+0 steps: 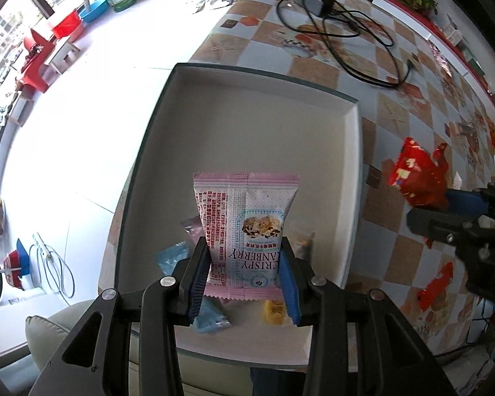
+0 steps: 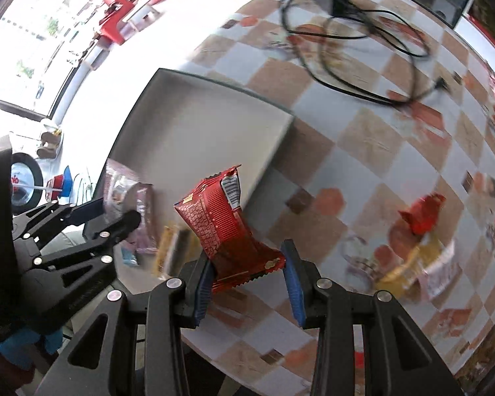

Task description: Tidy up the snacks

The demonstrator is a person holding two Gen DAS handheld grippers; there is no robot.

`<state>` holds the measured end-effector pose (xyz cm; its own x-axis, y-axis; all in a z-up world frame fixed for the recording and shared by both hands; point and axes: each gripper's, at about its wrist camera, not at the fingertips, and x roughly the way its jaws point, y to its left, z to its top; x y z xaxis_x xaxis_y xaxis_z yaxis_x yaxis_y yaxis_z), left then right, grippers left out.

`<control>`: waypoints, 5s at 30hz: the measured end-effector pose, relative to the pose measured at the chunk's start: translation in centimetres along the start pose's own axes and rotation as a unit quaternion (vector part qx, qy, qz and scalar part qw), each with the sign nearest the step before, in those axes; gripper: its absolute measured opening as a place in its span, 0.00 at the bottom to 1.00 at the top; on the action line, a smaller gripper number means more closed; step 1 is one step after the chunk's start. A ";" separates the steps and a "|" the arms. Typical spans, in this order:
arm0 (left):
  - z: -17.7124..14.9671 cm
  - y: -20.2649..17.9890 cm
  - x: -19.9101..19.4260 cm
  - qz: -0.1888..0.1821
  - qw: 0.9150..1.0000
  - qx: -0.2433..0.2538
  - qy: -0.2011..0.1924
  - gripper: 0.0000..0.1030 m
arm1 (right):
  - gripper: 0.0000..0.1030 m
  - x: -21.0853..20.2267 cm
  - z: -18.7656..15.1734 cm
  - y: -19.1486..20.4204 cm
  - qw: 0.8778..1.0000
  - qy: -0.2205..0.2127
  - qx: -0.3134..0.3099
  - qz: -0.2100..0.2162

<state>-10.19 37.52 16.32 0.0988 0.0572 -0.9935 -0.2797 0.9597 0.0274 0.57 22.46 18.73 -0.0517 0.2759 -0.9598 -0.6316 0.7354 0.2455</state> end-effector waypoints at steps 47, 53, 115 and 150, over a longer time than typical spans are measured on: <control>-0.9 1.0 1.8 0.036 0.998 0.049 0.021 0.77 | 1.00 4.5 1.4 1.4 0.998 0.040 0.038 -0.011; -1.4 -0.7 1.5 0.034 0.996 0.074 0.023 0.77 | 1.00 4.2 -0.4 -1.7 0.997 0.045 0.064 -0.018; -1.3 -34.9 8.9 0.048 0.968 0.228 0.088 0.77 | 1.00 7.3 -23.0 -23.3 0.945 0.100 0.302 -0.079; -2.5 -21.0 8.6 0.029 0.982 0.163 0.092 0.69 | 1.00 7.6 -18.0 -22.0 0.952 0.097 0.274 -0.094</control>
<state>-5.82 17.17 6.96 -0.0916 0.0930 -0.9914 0.0429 0.9951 0.0893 0.13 -2.79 3.61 -0.1528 0.0266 -0.9879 -0.1475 0.9878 0.0494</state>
